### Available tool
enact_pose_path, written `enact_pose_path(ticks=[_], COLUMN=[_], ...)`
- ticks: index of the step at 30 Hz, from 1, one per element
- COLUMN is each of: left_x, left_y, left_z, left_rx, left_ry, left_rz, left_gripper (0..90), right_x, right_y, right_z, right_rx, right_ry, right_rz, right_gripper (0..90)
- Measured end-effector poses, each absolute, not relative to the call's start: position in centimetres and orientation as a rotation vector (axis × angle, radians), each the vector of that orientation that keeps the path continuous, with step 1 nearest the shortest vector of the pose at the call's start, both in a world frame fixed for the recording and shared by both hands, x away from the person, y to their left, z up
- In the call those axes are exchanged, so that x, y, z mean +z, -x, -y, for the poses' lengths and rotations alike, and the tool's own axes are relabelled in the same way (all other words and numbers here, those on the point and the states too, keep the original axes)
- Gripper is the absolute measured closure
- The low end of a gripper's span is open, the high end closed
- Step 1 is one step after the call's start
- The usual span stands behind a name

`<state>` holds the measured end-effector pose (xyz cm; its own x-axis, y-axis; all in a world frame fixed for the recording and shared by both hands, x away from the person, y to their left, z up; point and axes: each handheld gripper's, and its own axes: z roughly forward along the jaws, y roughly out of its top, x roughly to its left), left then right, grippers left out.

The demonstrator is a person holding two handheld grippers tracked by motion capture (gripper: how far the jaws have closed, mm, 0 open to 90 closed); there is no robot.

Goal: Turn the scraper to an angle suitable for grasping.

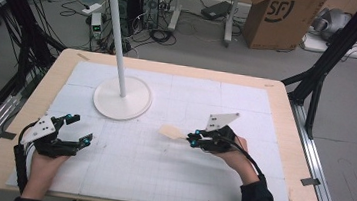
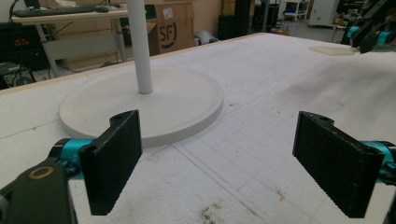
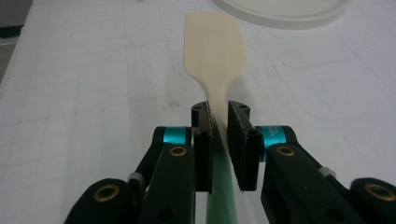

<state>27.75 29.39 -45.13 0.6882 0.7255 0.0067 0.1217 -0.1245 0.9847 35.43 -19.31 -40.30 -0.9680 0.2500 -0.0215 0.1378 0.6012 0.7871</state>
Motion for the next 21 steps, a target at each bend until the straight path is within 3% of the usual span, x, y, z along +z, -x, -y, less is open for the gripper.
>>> enact_pose_path(ticks=[10, 21], left_x=[-45.1, -45.1], left_y=[-27.8, -27.7], left_z=[-29.4, -29.4], left_rx=[0.596, 0.597], left_ry=[-1.644, -1.647], left_rz=[-0.696, -0.694], left_gripper=[16.3, 16.3], right_x=[-41.6, -43.6], right_y=[-37.7, -37.6], right_z=[12.4, 6.9], right_rx=[1.295, 1.256], right_ry=[-0.143, 0.044], right_rz=[-2.809, -2.905], right_gripper=[81.2, 81.1])
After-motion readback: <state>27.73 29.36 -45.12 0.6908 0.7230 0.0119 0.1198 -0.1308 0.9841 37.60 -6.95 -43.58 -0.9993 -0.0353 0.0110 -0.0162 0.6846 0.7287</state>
